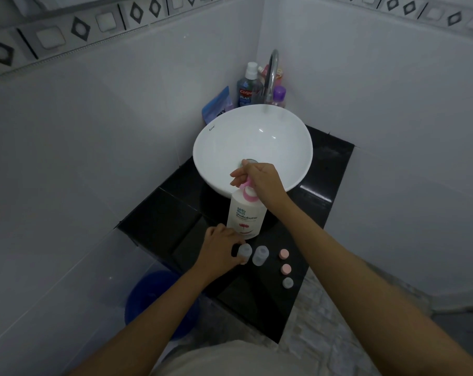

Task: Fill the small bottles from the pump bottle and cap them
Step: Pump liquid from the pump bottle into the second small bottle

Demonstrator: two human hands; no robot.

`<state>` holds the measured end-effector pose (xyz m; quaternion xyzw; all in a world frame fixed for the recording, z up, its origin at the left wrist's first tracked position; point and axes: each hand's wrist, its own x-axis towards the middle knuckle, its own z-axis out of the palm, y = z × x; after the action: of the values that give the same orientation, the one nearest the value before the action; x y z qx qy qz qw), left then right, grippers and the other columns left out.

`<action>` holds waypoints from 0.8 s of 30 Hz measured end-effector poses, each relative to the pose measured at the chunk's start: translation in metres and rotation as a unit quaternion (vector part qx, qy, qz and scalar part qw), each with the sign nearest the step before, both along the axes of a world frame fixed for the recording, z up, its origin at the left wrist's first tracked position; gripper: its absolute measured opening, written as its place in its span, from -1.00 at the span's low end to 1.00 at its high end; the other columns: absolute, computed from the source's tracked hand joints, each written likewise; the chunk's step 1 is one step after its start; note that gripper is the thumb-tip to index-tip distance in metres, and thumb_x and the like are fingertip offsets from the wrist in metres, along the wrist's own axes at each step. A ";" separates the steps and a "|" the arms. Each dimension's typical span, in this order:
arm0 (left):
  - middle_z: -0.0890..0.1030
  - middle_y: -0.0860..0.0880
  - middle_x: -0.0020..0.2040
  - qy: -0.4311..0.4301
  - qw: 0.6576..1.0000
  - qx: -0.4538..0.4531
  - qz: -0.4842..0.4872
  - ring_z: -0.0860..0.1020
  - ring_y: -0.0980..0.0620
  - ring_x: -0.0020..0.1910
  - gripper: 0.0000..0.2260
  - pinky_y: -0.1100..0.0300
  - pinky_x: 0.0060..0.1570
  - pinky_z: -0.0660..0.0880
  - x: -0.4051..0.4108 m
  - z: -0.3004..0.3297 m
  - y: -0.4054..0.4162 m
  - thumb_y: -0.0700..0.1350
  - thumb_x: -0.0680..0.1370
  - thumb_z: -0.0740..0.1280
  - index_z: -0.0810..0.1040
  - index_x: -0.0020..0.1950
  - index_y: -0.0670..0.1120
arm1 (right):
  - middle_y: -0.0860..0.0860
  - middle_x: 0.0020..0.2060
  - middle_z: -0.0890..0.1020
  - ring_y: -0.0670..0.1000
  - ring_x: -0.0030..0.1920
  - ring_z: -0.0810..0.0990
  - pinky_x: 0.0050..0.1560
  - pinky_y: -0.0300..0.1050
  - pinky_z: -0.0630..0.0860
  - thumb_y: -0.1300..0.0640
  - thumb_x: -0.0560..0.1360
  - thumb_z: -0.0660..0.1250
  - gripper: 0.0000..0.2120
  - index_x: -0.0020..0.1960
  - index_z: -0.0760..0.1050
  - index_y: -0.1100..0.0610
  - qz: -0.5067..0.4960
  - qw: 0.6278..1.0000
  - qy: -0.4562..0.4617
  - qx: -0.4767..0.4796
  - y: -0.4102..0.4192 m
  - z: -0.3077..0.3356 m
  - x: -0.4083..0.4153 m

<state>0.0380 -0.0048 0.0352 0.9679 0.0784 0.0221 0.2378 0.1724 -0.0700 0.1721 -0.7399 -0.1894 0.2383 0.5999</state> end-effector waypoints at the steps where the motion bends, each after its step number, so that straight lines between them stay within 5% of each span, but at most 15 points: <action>1: 0.58 0.14 0.07 -0.002 1.000 -0.008 0.003 0.39 0.10 0.12 -0.65 0.25 0.07 0.08 0.000 0.001 -0.001 0.18 0.34 0.38 0.56 0.07 0.11 | 0.17 -0.34 0.63 0.09 -0.26 0.60 0.00 -0.08 0.51 0.14 0.60 0.14 -0.63 -0.11 0.60 0.37 0.000 1.000 0.000 0.000 0.000 0.000 0.000; 6: 0.51 0.19 -0.04 -0.036 0.985 -0.155 0.072 0.44 0.22 -0.03 -0.73 0.26 -0.03 0.43 -0.009 0.018 -0.004 0.17 0.33 0.40 0.48 -0.03 0.14 | 0.16 -0.32 0.64 0.07 -0.26 0.61 -0.09 -0.24 0.54 0.13 0.59 0.17 -0.65 -0.09 0.61 0.36 0.023 1.000 0.005 -0.006 -0.003 0.002 0.003; 10: 0.54 0.19 0.01 -0.066 0.945 -0.293 0.126 0.54 0.27 0.01 -0.69 0.41 -0.12 0.49 -0.012 0.045 0.006 0.11 0.33 0.42 0.45 0.02 0.13 | 0.15 -0.29 0.66 0.03 -0.29 0.62 -0.18 -0.32 0.56 0.12 0.56 0.25 -0.73 -0.10 0.63 0.29 0.040 0.999 -0.009 0.001 -0.006 0.006 0.009; 17: 0.54 0.17 0.01 -0.140 0.933 -0.306 0.127 0.51 0.31 0.01 -0.74 0.52 -0.10 0.44 -0.007 0.087 0.023 -0.03 0.44 0.41 0.47 0.08 0.11 | 0.23 -0.31 0.67 0.04 -0.30 0.62 0.03 -0.08 0.54 0.05 0.59 0.19 -0.61 -0.23 0.63 0.25 0.038 0.998 -0.038 -0.033 -0.001 -0.002 0.011; 24: 0.55 0.03 0.07 -0.166 0.936 -0.285 0.121 0.53 0.17 0.05 -0.72 0.35 -0.05 0.47 -0.003 0.100 0.025 -0.05 0.48 0.40 0.50 0.17 0.00 | 0.11 -0.38 0.66 0.03 -0.31 0.63 0.02 -0.09 0.55 0.04 0.59 0.18 -0.60 -0.23 0.64 0.23 0.025 0.998 -0.052 -0.028 0.000 -0.005 0.010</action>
<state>0.0346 0.0199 0.1354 0.8252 0.1568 0.1880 0.5090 0.1823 -0.0696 0.1674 -0.7630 -0.2322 0.2198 0.5617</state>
